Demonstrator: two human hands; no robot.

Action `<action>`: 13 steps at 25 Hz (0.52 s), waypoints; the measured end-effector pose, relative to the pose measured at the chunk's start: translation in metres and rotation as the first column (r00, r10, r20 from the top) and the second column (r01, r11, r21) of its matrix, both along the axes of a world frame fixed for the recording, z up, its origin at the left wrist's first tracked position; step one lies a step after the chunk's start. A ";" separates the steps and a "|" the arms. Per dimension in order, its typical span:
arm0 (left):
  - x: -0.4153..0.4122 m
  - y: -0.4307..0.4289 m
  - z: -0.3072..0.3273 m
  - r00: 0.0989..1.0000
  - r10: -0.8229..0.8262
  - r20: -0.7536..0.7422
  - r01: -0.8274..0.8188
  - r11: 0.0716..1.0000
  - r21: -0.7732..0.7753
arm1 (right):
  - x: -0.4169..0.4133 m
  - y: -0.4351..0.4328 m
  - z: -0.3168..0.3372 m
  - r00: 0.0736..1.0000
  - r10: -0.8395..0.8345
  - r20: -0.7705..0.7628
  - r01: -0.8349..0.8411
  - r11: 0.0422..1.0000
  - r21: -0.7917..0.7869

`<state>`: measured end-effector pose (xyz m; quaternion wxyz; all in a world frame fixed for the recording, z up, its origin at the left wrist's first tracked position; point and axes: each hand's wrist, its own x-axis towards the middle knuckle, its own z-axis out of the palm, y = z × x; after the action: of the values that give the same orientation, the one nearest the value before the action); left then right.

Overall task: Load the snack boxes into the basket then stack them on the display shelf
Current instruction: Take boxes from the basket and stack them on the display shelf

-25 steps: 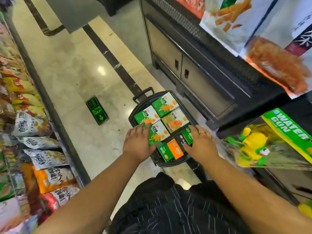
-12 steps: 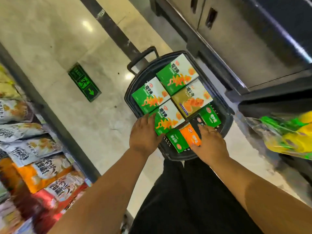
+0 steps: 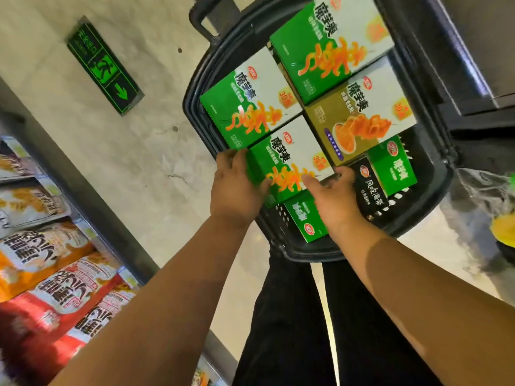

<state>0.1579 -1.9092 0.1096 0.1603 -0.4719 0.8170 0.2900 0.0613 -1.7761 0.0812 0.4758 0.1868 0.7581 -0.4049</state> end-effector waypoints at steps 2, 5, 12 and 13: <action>0.001 0.006 -0.003 0.998 0.040 -0.043 -0.040 0.999 0.007 | 0.009 -0.005 -0.007 0.983 -0.152 0.100 0.161 0.984 -0.078; -0.001 0.012 -0.003 0.994 0.101 -0.050 -0.099 0.994 0.047 | 0.016 -0.013 -0.004 0.933 -0.308 0.187 0.331 0.938 -0.107; 0.008 0.001 0.014 0.987 0.158 0.021 -0.160 0.979 0.125 | 0.012 -0.004 0.017 0.943 -0.318 0.095 0.326 0.942 -0.084; 0.012 0.001 0.018 0.986 0.163 0.036 -0.166 0.976 0.141 | 0.014 0.000 0.021 0.955 -0.287 0.076 0.293 0.952 -0.092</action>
<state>0.1696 -1.9085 0.1281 0.1790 -0.5285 0.7502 0.3547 0.0757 -1.7762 0.1024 0.4434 0.2841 0.6856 -0.5027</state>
